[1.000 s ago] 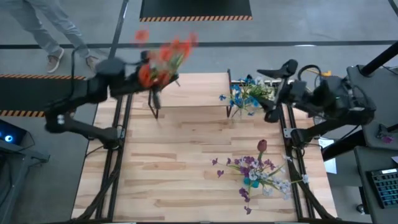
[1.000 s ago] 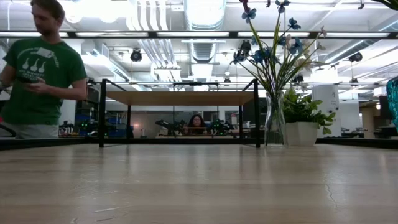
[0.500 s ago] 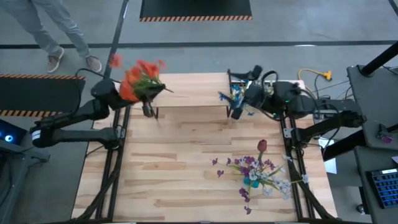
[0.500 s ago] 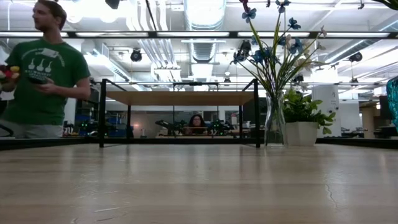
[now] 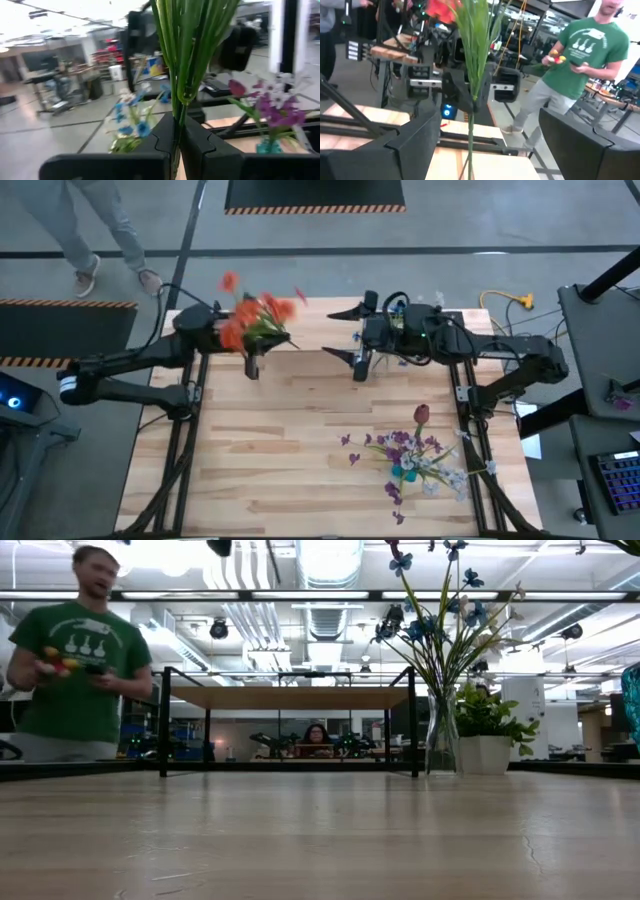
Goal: Pick and place flowers into a vace then onto a shelf
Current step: Adjust the orange flowers on the transparent flower vase
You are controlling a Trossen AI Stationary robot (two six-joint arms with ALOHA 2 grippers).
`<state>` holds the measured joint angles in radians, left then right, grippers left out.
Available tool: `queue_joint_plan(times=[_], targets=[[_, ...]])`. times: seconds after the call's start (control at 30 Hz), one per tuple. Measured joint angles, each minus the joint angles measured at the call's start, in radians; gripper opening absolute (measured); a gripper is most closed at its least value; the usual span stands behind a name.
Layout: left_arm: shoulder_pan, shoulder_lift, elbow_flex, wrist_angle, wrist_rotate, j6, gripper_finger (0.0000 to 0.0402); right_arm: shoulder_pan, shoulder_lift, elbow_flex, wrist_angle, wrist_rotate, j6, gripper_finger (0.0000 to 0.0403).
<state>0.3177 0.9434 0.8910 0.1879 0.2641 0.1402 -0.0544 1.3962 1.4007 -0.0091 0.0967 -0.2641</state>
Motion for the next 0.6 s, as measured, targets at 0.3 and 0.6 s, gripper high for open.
queue_joint_plan(times=[0.3, 0.6], targets=[[-0.003, 0.104, 0.103, 0.005, 0.049, 0.023, 0.0000, -0.019, 0.059, 0.102, -0.047, -0.078, 0.034, 0.0327], [-0.003, 0.124, 0.077, 0.055, 0.051, 0.038, 0.0000, -0.047, 0.113, 0.125, -0.048, -0.155, 0.059, 0.0327]])
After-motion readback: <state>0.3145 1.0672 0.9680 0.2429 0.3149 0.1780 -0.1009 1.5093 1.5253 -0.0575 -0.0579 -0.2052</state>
